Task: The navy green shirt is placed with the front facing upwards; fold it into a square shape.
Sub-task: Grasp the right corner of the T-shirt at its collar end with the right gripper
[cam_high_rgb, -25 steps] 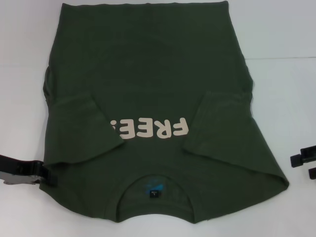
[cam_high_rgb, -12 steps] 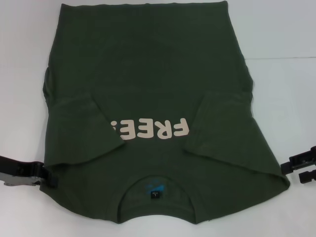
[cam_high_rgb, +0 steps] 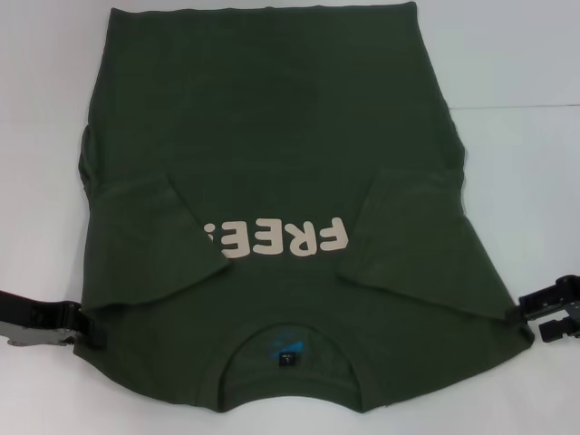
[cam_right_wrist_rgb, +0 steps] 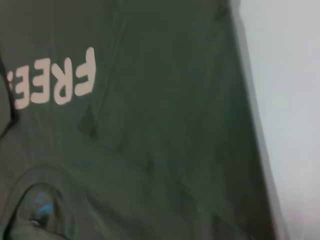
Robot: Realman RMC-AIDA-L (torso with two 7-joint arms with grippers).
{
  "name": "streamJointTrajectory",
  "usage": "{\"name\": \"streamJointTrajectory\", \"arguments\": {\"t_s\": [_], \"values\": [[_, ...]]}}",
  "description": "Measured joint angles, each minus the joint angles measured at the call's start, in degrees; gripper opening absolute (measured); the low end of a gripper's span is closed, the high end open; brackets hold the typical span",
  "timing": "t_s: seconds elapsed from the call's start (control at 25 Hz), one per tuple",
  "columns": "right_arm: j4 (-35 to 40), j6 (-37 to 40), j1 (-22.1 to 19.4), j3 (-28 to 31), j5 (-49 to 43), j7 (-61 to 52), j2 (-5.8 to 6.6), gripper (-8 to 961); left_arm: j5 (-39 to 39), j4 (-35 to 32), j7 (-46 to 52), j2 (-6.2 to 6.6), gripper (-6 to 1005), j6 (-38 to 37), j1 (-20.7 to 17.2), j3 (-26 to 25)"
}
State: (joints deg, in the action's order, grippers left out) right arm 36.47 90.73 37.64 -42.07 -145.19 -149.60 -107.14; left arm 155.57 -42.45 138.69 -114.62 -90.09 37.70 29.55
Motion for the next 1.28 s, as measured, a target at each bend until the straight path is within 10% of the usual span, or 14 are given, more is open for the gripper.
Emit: {"name": "streamJointTrajectory", "arguments": {"t_s": [1.28], "values": [[0.61, -2.07, -0.07, -1.52, -0.74, 1.24, -0.98, 745, 0.00, 0.26, -0.10, -0.16, 28, -0.08, -0.09, 0.07]]}}
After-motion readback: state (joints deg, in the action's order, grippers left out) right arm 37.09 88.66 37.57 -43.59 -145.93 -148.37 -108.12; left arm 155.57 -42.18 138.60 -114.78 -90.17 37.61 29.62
